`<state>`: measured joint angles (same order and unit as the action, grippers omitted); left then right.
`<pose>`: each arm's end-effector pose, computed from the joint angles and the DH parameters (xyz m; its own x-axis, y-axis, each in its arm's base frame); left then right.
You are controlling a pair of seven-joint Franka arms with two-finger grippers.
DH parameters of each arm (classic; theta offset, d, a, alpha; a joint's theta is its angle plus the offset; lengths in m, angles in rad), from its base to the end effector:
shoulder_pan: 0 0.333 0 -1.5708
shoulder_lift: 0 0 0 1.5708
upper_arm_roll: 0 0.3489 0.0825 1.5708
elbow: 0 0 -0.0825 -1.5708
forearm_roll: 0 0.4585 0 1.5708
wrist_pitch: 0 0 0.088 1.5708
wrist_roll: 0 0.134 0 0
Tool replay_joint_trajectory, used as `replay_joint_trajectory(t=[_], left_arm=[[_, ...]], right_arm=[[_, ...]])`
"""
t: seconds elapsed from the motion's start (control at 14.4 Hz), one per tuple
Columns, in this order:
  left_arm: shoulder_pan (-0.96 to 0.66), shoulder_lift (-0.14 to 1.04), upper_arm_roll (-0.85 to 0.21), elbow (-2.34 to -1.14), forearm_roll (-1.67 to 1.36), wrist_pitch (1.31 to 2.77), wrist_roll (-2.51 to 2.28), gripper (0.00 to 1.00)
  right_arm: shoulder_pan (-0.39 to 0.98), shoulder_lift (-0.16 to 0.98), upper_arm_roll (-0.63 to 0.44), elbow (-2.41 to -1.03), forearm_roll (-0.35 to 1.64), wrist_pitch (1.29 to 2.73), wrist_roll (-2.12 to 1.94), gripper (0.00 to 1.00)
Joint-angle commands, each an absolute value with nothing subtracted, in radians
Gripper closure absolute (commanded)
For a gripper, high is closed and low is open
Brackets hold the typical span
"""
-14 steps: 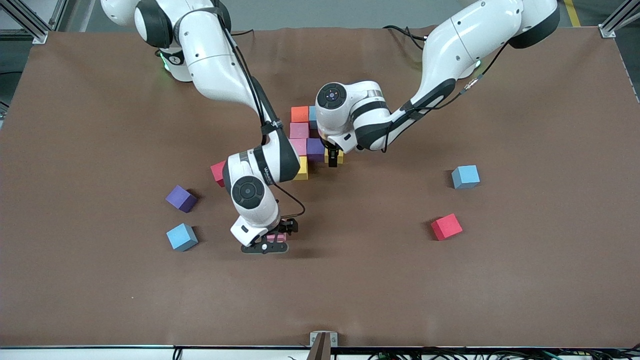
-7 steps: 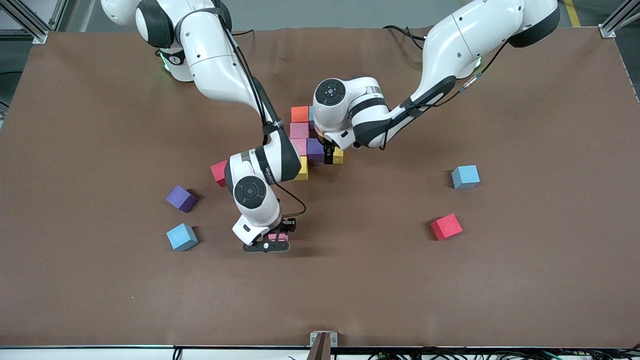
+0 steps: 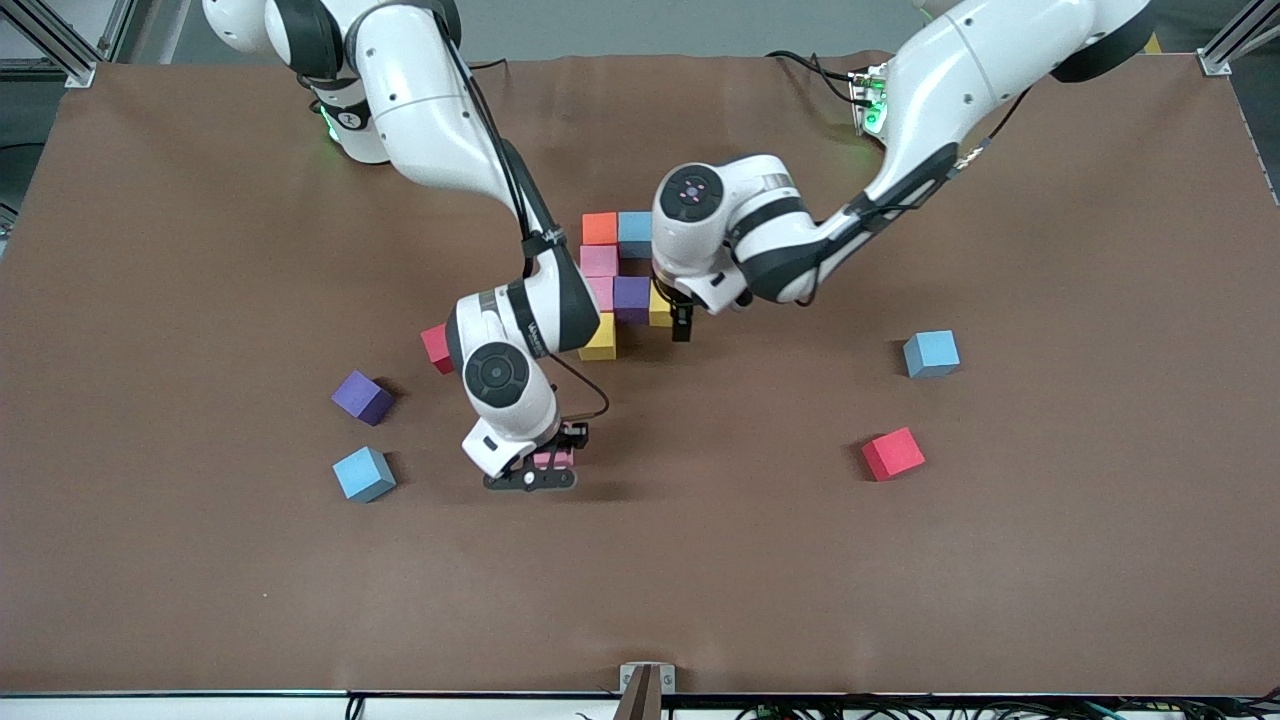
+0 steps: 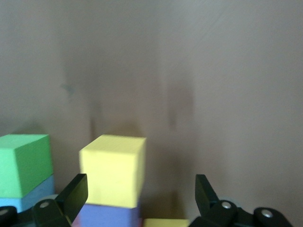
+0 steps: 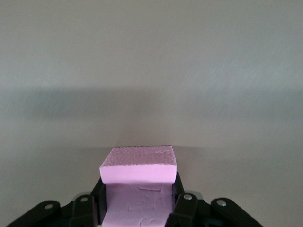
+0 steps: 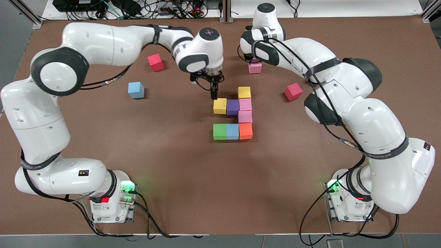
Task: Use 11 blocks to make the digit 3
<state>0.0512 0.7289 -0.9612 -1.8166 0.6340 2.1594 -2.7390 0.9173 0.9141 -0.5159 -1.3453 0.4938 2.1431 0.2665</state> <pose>0.4939 -0.5102 0.2276 -0.0006 0.9996 -0.0289 0.9982 -0.0011 -0.0598 0.7057 0.4247 0.1724 0.9993 0.0383 0.0046 0.0384 -0.9992 -0.0127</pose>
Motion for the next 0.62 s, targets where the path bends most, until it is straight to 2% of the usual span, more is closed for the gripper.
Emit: replay_joint_trajectory(t=[0.0,0.28,0.56], left_arm=[[0.165,0.689,-1.002,-1.835,0.649,2.149,-2.719,0.0],[0.222,0.695,-0.977,-1.772,0.664,2.085,-2.454,0.0],[0.288,0.703,-0.942,-1.717,0.669,2.085,-2.127,0.0]], right_arm=[[1.021,0.792,-0.523,-1.515,0.515,2.161,0.277,1.0],[1.1,0.775,-0.528,-1.54,0.515,2.174,0.374,1.0],[1.143,0.773,-0.528,-1.601,0.515,2.265,0.399,1.0]])
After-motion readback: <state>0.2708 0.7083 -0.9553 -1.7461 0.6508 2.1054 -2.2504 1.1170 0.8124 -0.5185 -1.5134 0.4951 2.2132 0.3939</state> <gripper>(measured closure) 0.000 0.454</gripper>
